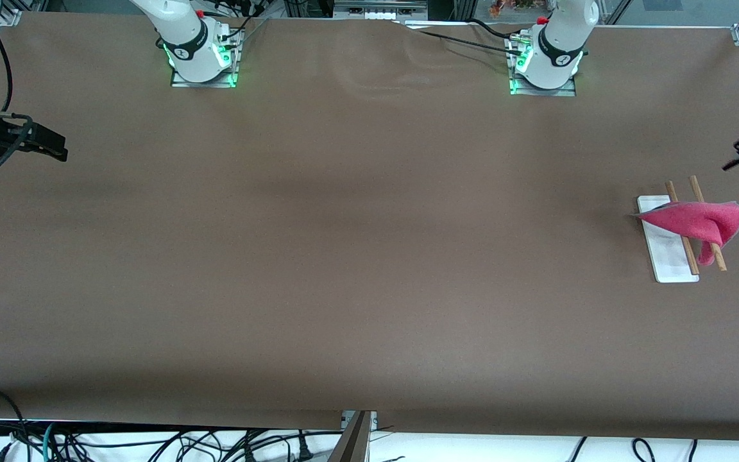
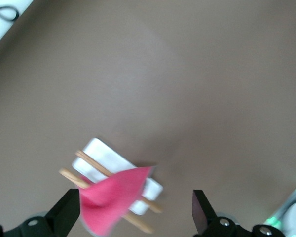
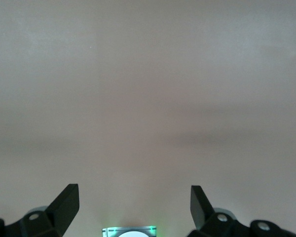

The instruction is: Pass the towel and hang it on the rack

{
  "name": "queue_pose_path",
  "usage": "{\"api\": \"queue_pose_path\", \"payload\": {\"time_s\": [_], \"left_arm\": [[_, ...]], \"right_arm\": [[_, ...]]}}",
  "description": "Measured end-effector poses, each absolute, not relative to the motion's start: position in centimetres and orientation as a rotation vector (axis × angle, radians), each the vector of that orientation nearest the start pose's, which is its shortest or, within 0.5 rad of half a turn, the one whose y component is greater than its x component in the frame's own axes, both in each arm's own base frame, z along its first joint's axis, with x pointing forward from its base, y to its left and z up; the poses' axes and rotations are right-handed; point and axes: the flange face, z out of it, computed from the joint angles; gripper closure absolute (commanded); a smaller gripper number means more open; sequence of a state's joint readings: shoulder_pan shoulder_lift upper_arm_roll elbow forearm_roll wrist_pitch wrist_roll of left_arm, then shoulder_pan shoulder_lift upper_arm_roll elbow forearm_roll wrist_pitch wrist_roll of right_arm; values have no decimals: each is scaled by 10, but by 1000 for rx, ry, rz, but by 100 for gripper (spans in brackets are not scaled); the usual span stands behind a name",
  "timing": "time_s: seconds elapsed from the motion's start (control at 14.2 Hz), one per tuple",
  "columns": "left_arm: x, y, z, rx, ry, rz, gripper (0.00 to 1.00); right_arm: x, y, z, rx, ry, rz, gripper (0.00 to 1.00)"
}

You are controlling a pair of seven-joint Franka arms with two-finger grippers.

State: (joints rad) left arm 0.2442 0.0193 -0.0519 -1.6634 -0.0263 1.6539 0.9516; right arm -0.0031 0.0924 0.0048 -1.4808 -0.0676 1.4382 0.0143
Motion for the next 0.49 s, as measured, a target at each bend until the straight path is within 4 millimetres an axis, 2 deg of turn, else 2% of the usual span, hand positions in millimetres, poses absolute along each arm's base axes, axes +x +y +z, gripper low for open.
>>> {"api": "queue_pose_path", "payload": {"time_s": [0.07, 0.21, 0.35, 0.49], "left_arm": [[543, 77, 588, -2991, 1044, 43, 0], [517, 35, 599, -3067, 728, 81, 0], [496, 16, 597, -3118, 366, 117, 0], [485, 6, 597, -3124, 158, 131, 0]], "right_arm": [[568, -12, 604, -3187, 38, 217, 0], [567, -20, 604, -3173, 51, 221, 0], [567, -19, 603, -3171, 50, 223, 0], [567, -19, 603, -3170, 48, 225, 0]]}}
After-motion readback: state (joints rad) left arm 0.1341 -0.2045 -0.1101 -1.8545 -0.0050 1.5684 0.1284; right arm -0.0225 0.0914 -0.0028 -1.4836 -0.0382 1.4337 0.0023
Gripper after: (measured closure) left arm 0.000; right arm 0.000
